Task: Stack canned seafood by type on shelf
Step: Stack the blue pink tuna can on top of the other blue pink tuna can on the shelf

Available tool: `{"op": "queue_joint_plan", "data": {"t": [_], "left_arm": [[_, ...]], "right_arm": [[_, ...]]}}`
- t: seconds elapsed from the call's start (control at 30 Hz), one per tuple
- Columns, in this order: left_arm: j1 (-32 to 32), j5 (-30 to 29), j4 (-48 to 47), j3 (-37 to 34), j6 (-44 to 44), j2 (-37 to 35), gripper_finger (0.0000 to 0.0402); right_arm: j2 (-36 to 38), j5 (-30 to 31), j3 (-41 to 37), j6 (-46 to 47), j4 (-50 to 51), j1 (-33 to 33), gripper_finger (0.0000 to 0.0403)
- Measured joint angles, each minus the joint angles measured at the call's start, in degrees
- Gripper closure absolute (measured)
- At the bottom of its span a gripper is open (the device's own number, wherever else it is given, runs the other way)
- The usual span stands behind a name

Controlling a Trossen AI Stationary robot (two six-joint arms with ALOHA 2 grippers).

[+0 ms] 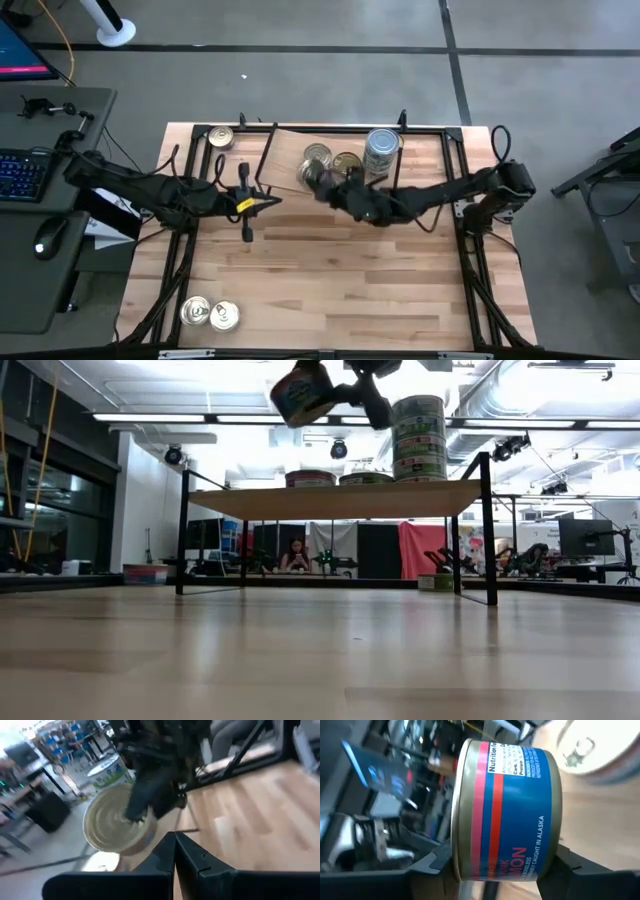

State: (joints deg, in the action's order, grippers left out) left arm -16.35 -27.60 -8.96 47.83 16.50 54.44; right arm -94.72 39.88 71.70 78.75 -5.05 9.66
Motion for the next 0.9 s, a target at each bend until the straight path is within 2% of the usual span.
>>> {"op": "queue_joint_plan", "data": {"t": [0.17, 0.37, 0.53, 0.73, 0.9], "left_arm": [[5.00, -0.15, -5.35, 3.10, 7.07, -0.02, 0.0401], [14.26, 0.57, -5.31, 3.32, 12.54, 0.32, 0.0401], [21.27, 9.99, -5.35, 3.32, 11.52, 0.79, 0.0401], [26.08, 16.97, -4.33, 3.32, 9.66, 0.84, 0.0401], [29.89, 21.94, -2.94, 3.30, 9.59, 3.10, 0.0401]], "right_arm": [[-0.45, 2.96, 2.05, 3.21, -0.19, -3.37, 0.0224], [-4.05, 3.62, 6.36, 5.09, -0.12, -5.68, 0.0223], [-8.02, 3.86, 10.88, 7.40, 5.38, -7.07, 0.0223], [-9.07, 9.57, 13.79, 15.23, 17.66, -7.20, 0.0222], [-9.23, 7.14, 13.80, 18.84, 20.26, -8.53, 0.0222]]}}
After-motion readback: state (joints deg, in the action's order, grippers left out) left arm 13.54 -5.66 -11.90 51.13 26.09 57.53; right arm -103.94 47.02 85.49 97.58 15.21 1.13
